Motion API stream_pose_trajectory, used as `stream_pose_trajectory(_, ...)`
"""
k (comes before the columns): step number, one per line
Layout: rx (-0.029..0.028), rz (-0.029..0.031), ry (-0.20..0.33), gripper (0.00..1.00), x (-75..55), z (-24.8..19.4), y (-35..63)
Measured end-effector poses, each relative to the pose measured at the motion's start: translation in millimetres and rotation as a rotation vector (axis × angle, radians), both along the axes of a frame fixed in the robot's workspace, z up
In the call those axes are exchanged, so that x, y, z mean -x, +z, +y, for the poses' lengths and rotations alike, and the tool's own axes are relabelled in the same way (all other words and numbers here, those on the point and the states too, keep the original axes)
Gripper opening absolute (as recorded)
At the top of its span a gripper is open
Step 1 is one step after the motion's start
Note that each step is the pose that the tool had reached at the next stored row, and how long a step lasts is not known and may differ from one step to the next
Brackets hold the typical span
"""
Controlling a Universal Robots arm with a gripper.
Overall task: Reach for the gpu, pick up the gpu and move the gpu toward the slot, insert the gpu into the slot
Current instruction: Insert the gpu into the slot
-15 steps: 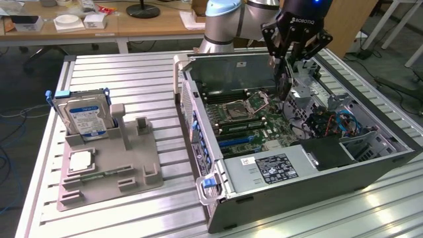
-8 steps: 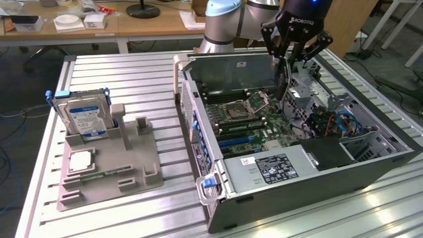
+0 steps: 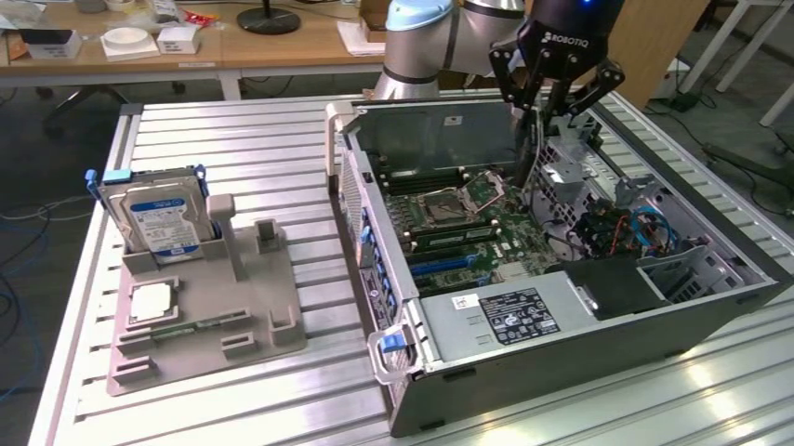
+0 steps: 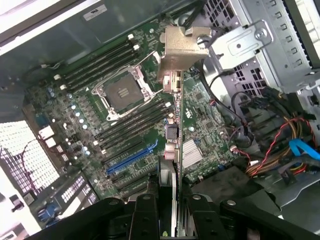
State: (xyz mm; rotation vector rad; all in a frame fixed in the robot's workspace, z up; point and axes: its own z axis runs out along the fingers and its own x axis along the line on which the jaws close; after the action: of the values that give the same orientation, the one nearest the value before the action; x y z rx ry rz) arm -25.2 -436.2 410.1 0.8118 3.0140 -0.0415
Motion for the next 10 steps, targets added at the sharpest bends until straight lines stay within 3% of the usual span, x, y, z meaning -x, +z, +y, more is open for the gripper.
stream_pose_trajectory(10,0.0001,0.0000,-0.080,0.26,0.0,0.0,-0.2)
